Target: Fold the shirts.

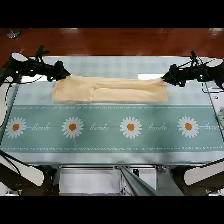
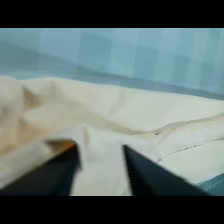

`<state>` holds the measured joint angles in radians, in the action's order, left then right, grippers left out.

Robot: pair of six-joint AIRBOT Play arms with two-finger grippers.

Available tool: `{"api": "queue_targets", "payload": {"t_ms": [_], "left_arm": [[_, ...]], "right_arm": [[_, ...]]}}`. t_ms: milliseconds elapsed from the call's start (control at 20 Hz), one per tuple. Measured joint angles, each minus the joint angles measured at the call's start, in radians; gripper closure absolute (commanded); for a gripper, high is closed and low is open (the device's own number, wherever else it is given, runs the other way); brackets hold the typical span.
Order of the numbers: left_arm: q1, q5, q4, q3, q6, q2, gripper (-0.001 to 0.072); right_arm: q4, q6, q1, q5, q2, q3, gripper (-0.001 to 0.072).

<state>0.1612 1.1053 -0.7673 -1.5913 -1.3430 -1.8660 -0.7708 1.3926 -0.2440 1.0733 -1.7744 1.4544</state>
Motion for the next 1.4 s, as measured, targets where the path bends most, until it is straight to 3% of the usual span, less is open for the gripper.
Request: {"api": "queue_targets", "payload": {"t_ms": [200,400,550,700,750,800,850,900,950,1000,1150,1400], "left_arm": [[0.068,0.164,-0.024,-0.079,-0.014,-0.014,0.0008],[0.158,0.332,-0.154,-0.084,-0.035,0.037,0.0007],[0.172,0.357,-0.190,0.000,-0.023,0.113,0.0007],[0.145,0.274,-0.181,0.128,0.009,0.217,0.0007],[0.130,0.233,-0.165,0.168,0.020,0.248,0.0007],[0.111,0.186,-0.143,0.205,0.034,0.278,0.0007],[0.091,0.148,-0.113,0.231,0.046,0.299,0.0008],[0.067,0.108,-0.080,0.251,0.055,0.315,0.0040],[0.044,0.080,-0.051,0.265,0.061,0.326,0.0382],[0.019,0.054,-0.022,0.275,0.068,0.335,0.0667],[-0.058,0.011,0.030,0.291,0.087,0.348,0.0682],[-0.265,-0.037,0.063,0.299,0.130,0.353,0.0683]], "right_arm": [[-0.033,-0.004,-0.060,0.089,-0.016,0.051,0.0093],[-0.196,0.053,-0.106,0.202,-0.024,0.036,0.0093],[-0.230,0.084,-0.098,0.232,-0.048,0.009,0.0093],[-0.160,0.086,-0.060,0.242,-0.079,0.002,0.0095],[-0.133,0.081,-0.041,0.240,-0.092,0.004,0.0123],[-0.113,0.077,-0.023,0.238,-0.104,0.010,0.0267],[-0.107,0.071,-0.003,0.228,-0.116,0.019,0.0553],[-0.117,0.069,0.015,0.222,-0.125,0.031,0.0693],[-0.106,0.066,0.027,0.224,-0.130,0.049,0.0694],[-0.090,0.056,0.037,0.238,-0.130,0.071,0.0694],[-0.106,0.037,0.047,0.307,-0.089,0.108,0.0694],[-0.307,0.018,0.051,0.403,0.155,0.036,0.0694]]}}
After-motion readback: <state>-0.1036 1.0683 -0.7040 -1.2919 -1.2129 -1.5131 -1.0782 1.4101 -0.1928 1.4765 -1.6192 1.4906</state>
